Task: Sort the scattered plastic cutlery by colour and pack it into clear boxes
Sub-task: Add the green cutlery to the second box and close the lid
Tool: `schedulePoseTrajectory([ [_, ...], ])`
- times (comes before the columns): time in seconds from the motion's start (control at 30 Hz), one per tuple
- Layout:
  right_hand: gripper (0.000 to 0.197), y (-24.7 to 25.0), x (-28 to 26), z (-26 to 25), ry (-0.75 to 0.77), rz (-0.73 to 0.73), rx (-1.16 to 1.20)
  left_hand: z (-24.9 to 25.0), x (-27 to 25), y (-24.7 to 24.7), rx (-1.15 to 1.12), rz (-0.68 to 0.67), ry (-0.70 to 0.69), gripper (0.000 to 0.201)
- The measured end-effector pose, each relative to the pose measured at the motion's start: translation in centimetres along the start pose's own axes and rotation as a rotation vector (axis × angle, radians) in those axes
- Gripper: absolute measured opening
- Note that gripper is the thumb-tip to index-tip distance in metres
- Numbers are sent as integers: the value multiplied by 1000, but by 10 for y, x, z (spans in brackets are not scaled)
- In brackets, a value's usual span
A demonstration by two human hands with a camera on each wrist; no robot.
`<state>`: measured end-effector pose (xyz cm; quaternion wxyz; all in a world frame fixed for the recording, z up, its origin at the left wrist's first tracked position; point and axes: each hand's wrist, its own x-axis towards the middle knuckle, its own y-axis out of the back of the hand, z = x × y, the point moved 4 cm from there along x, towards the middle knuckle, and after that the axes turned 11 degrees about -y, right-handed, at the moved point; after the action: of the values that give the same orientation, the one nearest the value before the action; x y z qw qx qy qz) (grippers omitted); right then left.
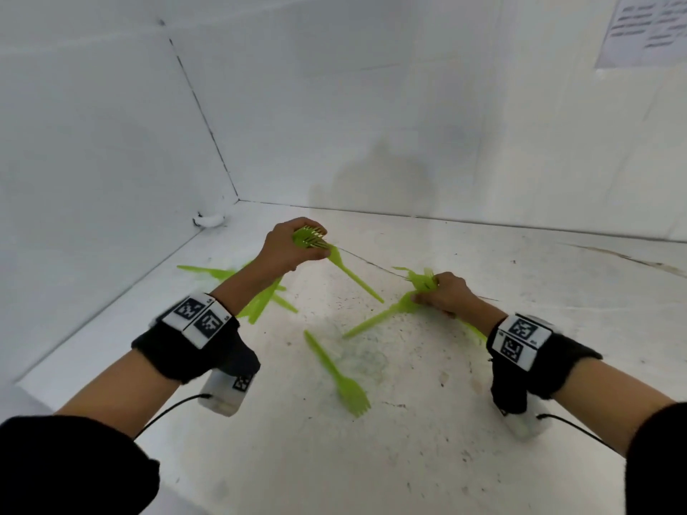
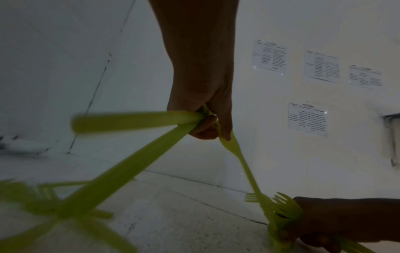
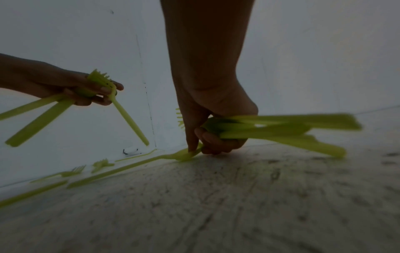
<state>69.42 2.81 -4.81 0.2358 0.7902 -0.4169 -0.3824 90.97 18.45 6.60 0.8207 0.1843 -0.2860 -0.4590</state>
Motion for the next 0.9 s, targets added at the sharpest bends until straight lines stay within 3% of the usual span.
schedulePoseTrajectory([
  [0.13,27,-4,5,-5,-15,-34,113,-20,2,-6,-293,-87,149,5],
  [0.27,17,5,-4,-7,21,-65,473,-31,11,-26,-507,-99,198,18],
  [0.4,13,23,-28,-12,100,-59,582,-22,16,-60,-567,-296,182,22],
  [0.53,20,45,-52,-10,173,15,550,8,15,-99,-499,-463,99,23],
  [0.67,15,71,-75,4,182,152,542,46,7,-142,-702,-538,142,20],
  [0.9,17,114,-124,70,100,342,643,116,-18,-215,-787,-630,96,16],
])
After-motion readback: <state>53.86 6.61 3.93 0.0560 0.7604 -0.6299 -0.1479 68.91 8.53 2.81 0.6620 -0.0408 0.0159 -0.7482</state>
